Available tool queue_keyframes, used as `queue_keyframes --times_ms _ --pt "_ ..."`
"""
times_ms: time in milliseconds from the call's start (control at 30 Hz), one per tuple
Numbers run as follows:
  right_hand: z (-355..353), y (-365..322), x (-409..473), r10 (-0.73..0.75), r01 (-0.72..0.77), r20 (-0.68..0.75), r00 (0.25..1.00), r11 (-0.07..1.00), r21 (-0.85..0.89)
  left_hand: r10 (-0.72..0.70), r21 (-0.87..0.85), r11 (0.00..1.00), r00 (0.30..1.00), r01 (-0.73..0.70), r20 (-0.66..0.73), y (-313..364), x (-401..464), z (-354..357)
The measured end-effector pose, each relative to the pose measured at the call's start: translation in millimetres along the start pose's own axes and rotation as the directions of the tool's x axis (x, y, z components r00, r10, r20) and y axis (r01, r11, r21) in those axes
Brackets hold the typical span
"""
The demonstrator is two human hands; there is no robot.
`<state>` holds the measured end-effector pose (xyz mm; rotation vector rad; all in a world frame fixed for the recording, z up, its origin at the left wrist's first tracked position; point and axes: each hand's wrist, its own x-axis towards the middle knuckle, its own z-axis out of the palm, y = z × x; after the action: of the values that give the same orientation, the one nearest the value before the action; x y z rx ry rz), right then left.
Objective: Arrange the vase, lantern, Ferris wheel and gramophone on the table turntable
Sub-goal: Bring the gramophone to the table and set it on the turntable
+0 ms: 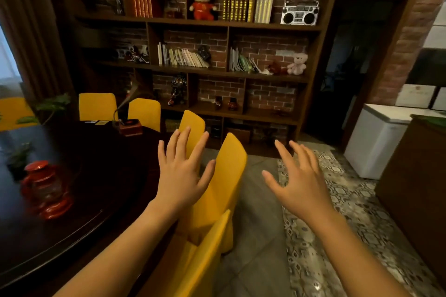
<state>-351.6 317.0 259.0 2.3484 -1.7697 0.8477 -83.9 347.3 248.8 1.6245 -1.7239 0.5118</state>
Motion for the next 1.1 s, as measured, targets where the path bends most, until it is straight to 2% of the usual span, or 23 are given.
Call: queue_keyframes --times_ms 167,433,567,700,967,1100 --pt "57 103 103 -0.056 0.056 0.037 0.998 0.998 -0.002 -0.031 0.127 0.991 0.999 0.032 -0.007 23 72 116" --pt "114 233 318 -0.267 0.268 0.118 0.957 0.963 0.003 -0.257 0.374 0.889 0.964 0.266 -0.073 64 205 267" --pt "153 258 415 -0.364 0.354 0.173 0.915 0.931 0.088 -0.353 0.430 0.828 0.930 0.361 -0.102 55 265 320" --pt "220 267 515 -0.470 0.445 0.184 0.863 0.881 0.161 -0.424 0.449 0.778 0.894 0.440 -0.142 27 321 392" --pt "362 266 743 -0.602 0.575 0.118 0.790 0.794 0.199 -0.483 0.400 0.726 0.829 0.559 -0.281 -68 475 549" --pt "407 257 853 -0.605 0.567 0.012 0.796 0.752 0.335 -0.516 0.390 0.686 0.788 0.615 -0.334 -108 557 599"
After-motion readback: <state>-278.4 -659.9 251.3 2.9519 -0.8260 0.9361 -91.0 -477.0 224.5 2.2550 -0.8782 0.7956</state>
